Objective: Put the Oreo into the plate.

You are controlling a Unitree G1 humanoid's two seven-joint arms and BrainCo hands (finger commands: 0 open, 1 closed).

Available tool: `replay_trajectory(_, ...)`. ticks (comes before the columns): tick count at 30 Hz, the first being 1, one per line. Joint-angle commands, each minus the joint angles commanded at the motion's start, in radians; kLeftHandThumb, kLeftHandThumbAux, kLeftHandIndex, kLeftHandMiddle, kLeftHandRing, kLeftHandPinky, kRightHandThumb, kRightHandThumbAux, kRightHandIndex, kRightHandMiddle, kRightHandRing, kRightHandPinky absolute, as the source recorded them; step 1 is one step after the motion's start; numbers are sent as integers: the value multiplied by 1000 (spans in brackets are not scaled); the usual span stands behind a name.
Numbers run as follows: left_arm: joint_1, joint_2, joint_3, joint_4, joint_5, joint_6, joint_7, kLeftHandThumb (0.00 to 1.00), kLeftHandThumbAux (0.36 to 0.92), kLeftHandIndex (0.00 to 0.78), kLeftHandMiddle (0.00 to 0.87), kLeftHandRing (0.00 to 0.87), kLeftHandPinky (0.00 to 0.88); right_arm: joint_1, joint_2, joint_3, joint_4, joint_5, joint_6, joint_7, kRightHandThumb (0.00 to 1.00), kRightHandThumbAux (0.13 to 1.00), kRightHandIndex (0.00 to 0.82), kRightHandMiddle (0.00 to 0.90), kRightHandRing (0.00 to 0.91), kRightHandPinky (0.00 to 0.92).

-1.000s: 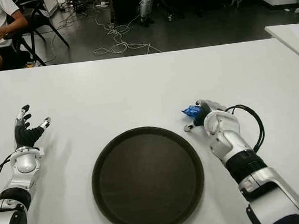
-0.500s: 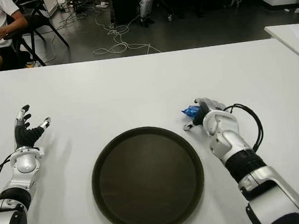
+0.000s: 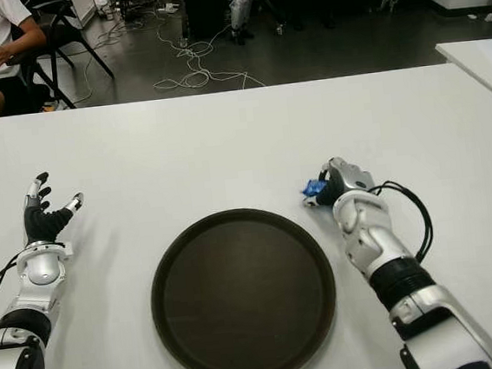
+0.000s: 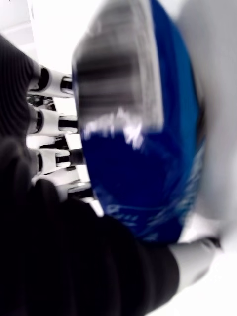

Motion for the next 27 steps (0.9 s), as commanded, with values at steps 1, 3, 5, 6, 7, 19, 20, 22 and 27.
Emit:
replay_trajectory(1,0,0,0,1,0,2,0,0,788,59,89,78,67,0,1,-4,1,3,-3,-3,308,809,645,778,785,792)
replay_trajectory(3,-1,0,1,3,-1,7,-1,0,784,60,91,79,70,2,4,-11,2,10,-10,-10,312,811,665,793,798,802)
replay_trajectory(5,-3,0,2,5,-3,10,-3,0,782,62,95,81,72,2,6,-18,4,18,-17,-15,314,812,674,801,805,807)
replay_trajectory(6,-4,1,2,7,-3,10,-4,0,781,63,97,84,74,2,8,-21,4,23,-20,-18,314,813,678,804,809,810)
replay_trajectory(7,-5,1,2,8,-3,11,-5,0,780,63,98,85,76,2,9,-23,5,26,-22,-19,314,813,680,806,810,811)
replay_trajectory(19,-2,4,-2,7,3,1,-2,0,783,64,97,85,81,-3,16,-40,16,41,-33,-24,286,825,712,820,824,819)
replay_trajectory(20,-2,4,-3,7,4,1,-2,0,783,65,98,85,82,-4,16,-41,18,41,-33,-24,284,826,712,819,824,819)
replay_trajectory(22,-2,5,-4,8,6,0,-2,0,784,66,99,87,83,-5,16,-42,21,41,-33,-25,283,828,707,820,825,820)
replay_trajectory(27,-2,6,-6,7,8,1,0,0,788,66,102,88,76,-7,17,-43,28,40,-38,-32,298,827,704,824,829,827)
